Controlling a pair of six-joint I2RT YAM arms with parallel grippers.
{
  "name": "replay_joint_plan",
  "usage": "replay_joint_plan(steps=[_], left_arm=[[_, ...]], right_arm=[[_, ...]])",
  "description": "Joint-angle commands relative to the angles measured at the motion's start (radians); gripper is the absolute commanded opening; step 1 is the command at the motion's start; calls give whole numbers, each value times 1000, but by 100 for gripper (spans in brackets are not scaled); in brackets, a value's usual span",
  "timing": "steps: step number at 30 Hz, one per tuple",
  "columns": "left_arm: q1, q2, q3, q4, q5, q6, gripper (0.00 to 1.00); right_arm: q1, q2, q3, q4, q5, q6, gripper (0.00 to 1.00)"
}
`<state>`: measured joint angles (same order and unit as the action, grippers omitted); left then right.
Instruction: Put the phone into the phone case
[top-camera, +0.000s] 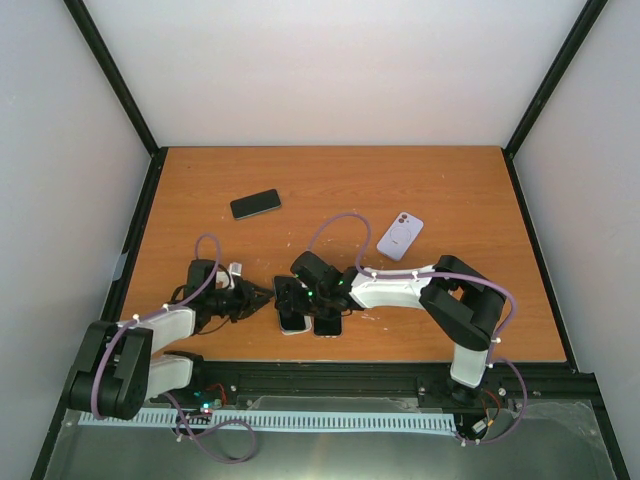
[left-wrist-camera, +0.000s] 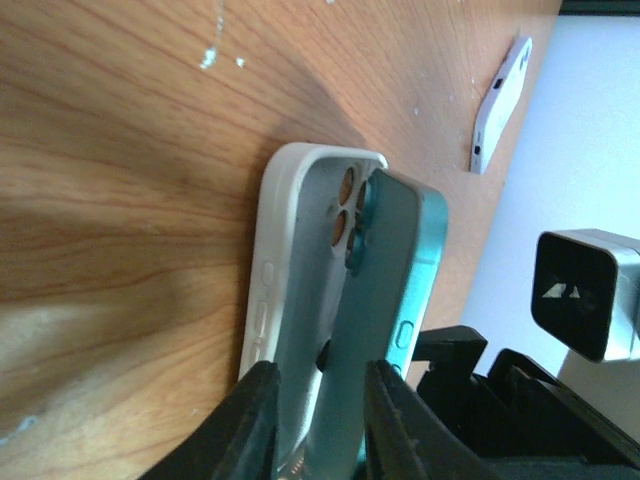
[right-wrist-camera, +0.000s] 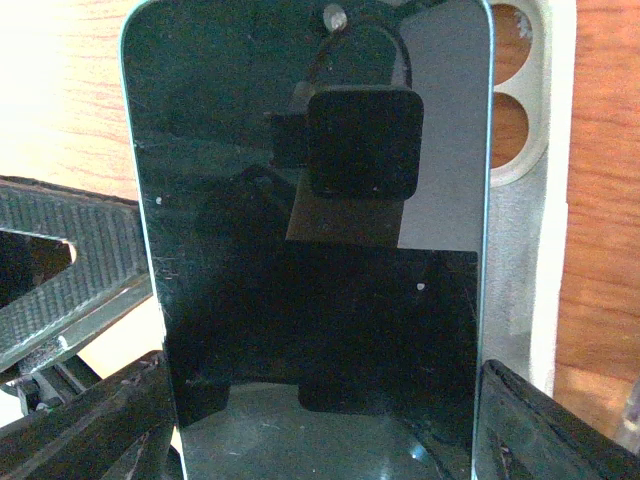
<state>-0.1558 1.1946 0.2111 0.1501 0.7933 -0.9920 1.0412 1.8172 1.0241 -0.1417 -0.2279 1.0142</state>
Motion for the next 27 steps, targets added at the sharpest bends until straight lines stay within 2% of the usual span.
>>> replay_joint_plan(steps=[1,10,13,16,21,25,27], left_arm=[[-10,14,25,-30,-50,37,19],[-16,38,34,-51,-77,60,13],[-17,41,36,-55,-84,65,12],[-18,41,37,-58,-82,64,13],[-19,8,44,-95,-77,65,28],[-19,-23,44,-129,-70,73,46],[-20,-27,43,-139,-62,78,50]], right_arm=[[10,-22,0,3,-8,-9,76],[10,-89,-19,-24,28,-35,89],[10,-112,-18,-48,55,-50,89],[10,-131,-17,-67,87,-79,85],[4,-136,-13,-101,154,-120,63],[-8,-109,-22,-95,149,-124,57],[-10,-91,-25,-91,143,-123,57]])
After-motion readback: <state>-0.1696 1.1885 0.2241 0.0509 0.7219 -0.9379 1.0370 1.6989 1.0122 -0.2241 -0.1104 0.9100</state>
